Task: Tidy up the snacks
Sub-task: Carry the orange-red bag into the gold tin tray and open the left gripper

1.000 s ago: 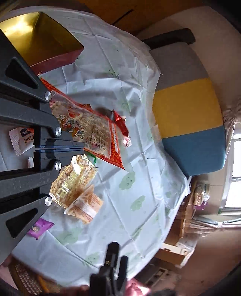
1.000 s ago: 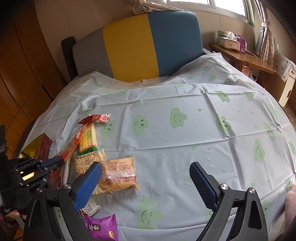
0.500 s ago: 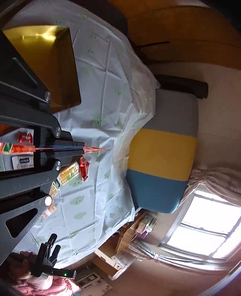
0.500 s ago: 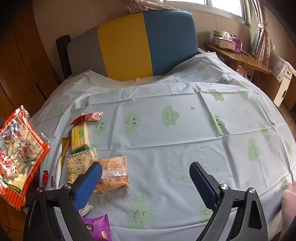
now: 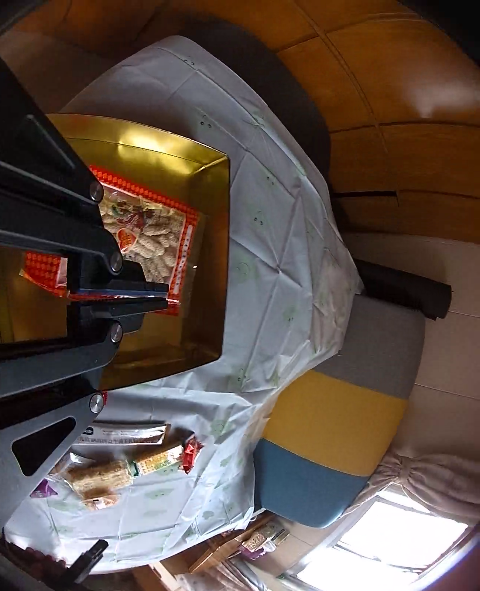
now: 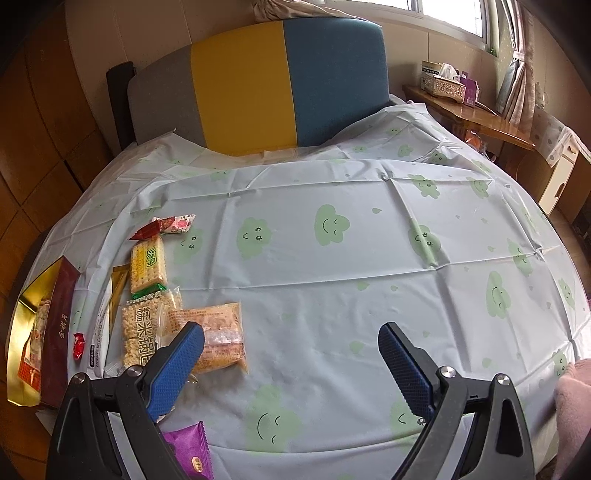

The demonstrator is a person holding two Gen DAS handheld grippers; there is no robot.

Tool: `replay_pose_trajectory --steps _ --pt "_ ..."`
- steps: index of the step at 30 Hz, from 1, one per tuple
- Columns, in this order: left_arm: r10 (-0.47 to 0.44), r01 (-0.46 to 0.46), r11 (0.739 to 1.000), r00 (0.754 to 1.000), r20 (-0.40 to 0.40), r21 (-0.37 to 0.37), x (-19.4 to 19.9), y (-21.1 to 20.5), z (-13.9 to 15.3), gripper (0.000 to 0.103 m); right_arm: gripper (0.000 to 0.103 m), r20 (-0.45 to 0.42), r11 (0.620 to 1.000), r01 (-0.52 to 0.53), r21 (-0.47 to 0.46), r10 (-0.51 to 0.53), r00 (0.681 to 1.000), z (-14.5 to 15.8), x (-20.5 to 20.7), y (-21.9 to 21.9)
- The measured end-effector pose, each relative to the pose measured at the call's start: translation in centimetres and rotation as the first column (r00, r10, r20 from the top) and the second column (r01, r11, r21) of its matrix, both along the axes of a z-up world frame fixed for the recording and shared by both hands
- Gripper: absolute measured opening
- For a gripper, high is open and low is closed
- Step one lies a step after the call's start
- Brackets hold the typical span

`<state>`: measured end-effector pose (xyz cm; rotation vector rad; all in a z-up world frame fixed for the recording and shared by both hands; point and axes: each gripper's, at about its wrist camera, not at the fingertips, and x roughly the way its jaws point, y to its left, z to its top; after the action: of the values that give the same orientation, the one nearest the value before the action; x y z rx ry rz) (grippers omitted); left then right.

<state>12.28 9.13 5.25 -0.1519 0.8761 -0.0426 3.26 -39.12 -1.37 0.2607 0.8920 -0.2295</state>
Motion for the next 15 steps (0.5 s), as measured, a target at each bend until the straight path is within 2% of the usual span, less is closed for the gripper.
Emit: replay_pose_trajectory --steps 4,6,8,10,15 --pt "-0.041 0.042 0.998 0.999 -0.031 0.04 -1.2 -2.3 -1.7 0.003 0.097 -0.013 1.0 0.013 -0.005 -0.013 1.0 -0.3 0.0 -0.2" --pt "-0.066 0.069 0.995 0.997 -0.035 0.071 -1.8 -3.5 -2.3 0.012 0.097 -0.022 1.0 0.016 -0.008 -0.017 1.0 -0.4 0.0 -0.2" --pt "-0.097 0.099 0.992 0.995 -0.039 0.077 -2.6 -4.7 -2.9 0.028 0.097 -0.03 1.0 0.015 -0.012 -0.015 0.999 -0.5 0.1 -0.2" --pt "-0.117 0.12 0.99 0.992 -0.042 0.078 -3.3 -5.9 -3.5 0.037 0.097 -0.036 1.0 0.012 -0.017 -0.012 0.999 -0.7 0.1 -0.1" --pt "-0.193 0.199 0.975 0.979 -0.066 0.095 -5.2 -9.1 -5.1 0.038 0.097 -0.051 1.0 -0.005 -0.02 0.004 0.999 -1.0 0.3 0.2"
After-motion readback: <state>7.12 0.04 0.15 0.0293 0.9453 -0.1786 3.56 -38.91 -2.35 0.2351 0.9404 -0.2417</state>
